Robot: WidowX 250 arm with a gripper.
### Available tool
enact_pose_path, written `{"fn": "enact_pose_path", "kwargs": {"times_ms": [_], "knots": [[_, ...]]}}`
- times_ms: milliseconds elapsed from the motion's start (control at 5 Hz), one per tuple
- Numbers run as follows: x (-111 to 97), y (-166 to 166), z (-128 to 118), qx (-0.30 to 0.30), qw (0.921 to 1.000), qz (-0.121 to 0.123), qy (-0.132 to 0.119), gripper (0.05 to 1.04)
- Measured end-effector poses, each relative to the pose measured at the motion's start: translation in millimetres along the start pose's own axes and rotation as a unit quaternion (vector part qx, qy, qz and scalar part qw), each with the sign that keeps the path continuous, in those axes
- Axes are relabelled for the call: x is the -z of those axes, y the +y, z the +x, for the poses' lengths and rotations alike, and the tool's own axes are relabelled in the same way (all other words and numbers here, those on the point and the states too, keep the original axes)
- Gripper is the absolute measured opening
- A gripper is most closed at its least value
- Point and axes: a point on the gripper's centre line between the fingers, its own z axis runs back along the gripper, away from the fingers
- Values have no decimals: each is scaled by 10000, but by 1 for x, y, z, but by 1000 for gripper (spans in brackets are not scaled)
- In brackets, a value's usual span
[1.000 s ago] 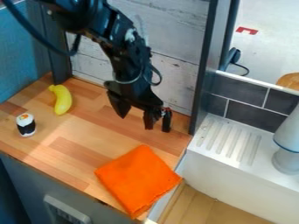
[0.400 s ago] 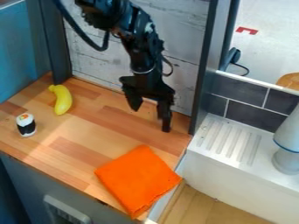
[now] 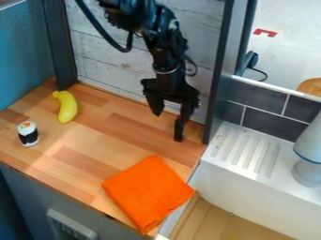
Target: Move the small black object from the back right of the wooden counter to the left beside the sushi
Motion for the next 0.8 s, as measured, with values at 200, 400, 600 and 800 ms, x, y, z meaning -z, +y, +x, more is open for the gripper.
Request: {"fn": "enact_pose_path", "kwargs": {"times_ms": [200, 400, 600, 800], "knots": [[-3, -1, 6, -46, 10000, -12, -46, 1000], [12, -8, 4, 37, 9999, -30, 121, 1000], [27, -18, 9, 156, 9998, -61, 144, 945], [37, -20, 6, 127, 9995, -104, 276, 700]]}}
